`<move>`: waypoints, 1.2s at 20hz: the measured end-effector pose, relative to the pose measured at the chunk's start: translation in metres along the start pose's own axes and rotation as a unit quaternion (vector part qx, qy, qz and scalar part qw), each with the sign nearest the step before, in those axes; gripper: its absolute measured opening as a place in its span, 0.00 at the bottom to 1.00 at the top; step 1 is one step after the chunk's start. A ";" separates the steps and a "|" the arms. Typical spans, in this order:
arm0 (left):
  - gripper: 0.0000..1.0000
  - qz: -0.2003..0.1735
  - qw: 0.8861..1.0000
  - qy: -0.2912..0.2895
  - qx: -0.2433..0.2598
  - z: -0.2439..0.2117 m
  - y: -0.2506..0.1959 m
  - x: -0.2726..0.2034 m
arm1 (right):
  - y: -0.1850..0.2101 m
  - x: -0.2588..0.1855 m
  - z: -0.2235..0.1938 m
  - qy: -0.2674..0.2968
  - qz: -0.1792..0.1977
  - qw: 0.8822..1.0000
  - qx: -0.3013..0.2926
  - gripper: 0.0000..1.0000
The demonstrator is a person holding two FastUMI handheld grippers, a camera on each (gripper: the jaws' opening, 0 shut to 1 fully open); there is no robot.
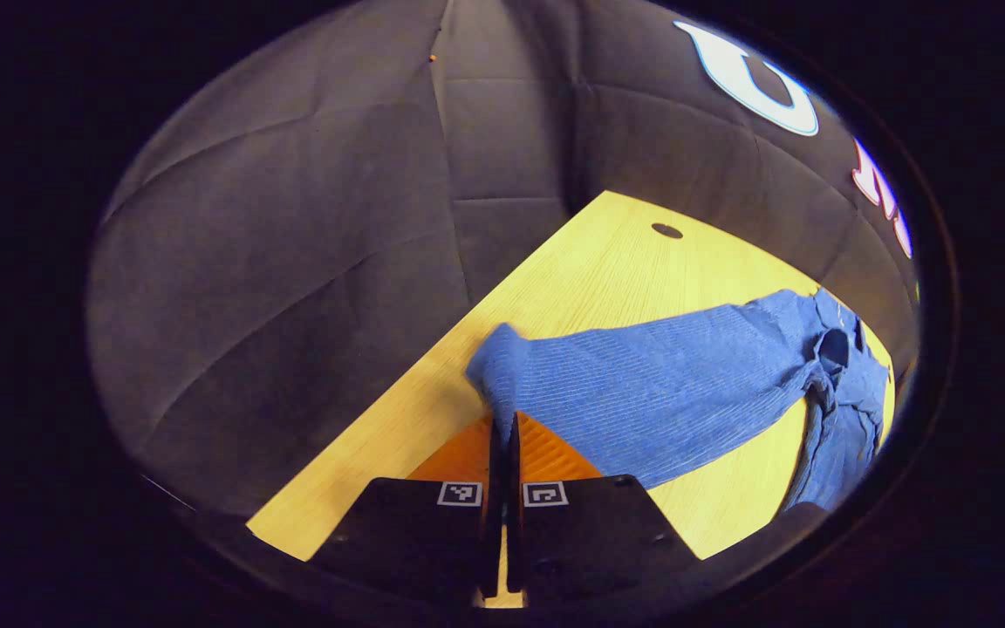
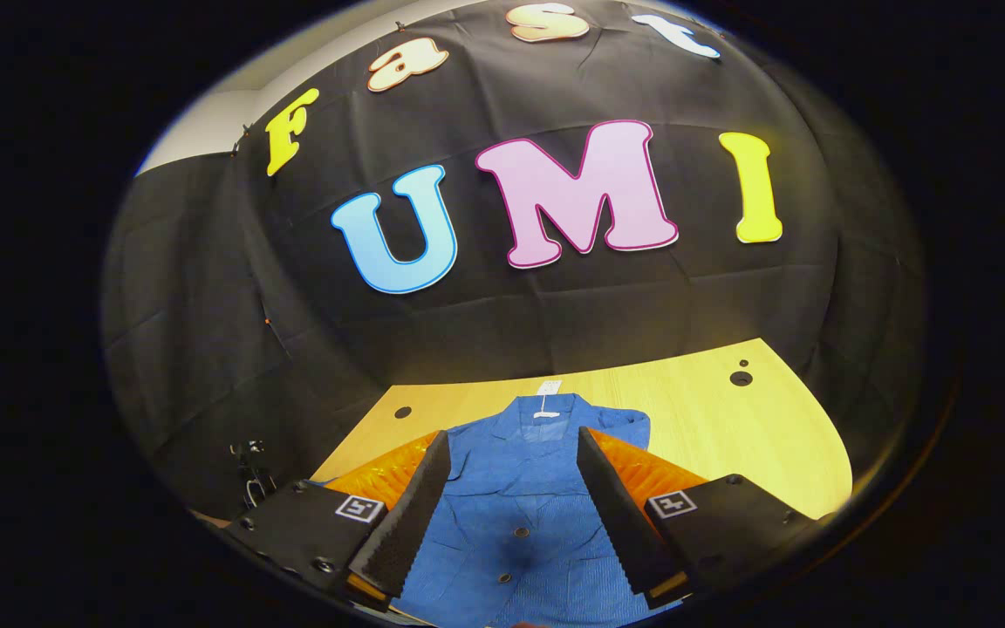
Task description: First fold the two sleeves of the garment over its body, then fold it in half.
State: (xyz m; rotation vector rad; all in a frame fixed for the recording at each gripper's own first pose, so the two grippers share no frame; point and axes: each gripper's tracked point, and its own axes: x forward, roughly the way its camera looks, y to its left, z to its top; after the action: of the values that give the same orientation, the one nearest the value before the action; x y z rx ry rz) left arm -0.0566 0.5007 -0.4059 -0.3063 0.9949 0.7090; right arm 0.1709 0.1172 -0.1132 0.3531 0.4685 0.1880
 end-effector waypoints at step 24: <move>0.00 -0.187 0.980 -0.074 0.013 0.091 -0.169 -0.109 | -0.052 -0.021 -0.003 0.000 -0.005 0.999 0.033 0.94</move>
State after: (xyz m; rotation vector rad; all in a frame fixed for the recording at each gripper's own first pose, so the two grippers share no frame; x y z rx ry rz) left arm 0.0781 0.3811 -0.2789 -0.3988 0.7758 0.3706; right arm 0.1555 0.0643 -0.1269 0.4148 0.4770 0.1637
